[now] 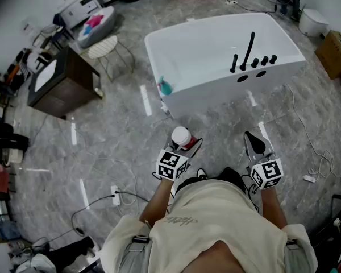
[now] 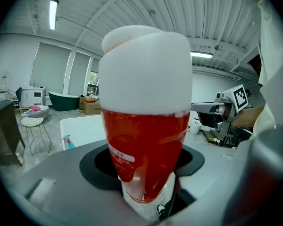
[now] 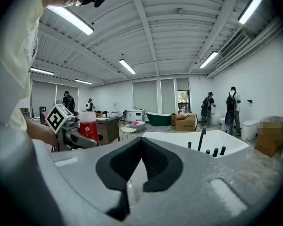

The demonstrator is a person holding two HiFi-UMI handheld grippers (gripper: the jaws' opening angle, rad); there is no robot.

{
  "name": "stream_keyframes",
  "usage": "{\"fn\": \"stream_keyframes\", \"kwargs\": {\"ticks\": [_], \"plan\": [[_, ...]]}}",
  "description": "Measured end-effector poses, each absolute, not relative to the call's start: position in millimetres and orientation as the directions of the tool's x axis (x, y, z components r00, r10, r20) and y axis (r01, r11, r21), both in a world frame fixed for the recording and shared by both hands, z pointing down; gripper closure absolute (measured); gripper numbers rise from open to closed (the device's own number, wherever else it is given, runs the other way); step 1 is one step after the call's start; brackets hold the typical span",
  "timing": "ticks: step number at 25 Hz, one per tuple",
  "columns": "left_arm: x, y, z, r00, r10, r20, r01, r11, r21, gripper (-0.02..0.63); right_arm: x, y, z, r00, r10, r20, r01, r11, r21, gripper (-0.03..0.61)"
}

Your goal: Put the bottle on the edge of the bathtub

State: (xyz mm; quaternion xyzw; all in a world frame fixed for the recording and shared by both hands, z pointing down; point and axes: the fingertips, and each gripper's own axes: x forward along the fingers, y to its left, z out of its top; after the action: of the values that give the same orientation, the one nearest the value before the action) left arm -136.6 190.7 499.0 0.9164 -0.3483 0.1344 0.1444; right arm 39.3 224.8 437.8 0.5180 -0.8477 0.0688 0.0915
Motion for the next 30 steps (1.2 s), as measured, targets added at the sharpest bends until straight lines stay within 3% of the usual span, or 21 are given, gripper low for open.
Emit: {"fn": "stream_keyframes", "kwargs": {"ticks": [7, 13, 30], "plan": [[-145.5, 190.0, 506.5, 0.731, -0.586, 0.35, -0.667, -0.724, 0.179, 0.313, 29.4, 215.3, 431.1, -0.43, -0.884, 0.186, -0.901, 0.432, -0.03, 0.578], [-143.5, 185.2, 514.7, 0.744, -0.562, 0.362, -0.651, -0.733, 0.199, 0.313, 31.1, 214.7, 445.5, -0.409, -0.88, 0.24, -0.91, 0.413, -0.033, 0.578], [-131.1, 72.8, 539.1, 0.679, -0.542, 0.495, -0.686, -0.708, 0.166, 0.311, 33.3, 76.7, 482.0, -0.542, -0.806, 0.239, -0.84, 0.508, -0.191, 0.578]]}}
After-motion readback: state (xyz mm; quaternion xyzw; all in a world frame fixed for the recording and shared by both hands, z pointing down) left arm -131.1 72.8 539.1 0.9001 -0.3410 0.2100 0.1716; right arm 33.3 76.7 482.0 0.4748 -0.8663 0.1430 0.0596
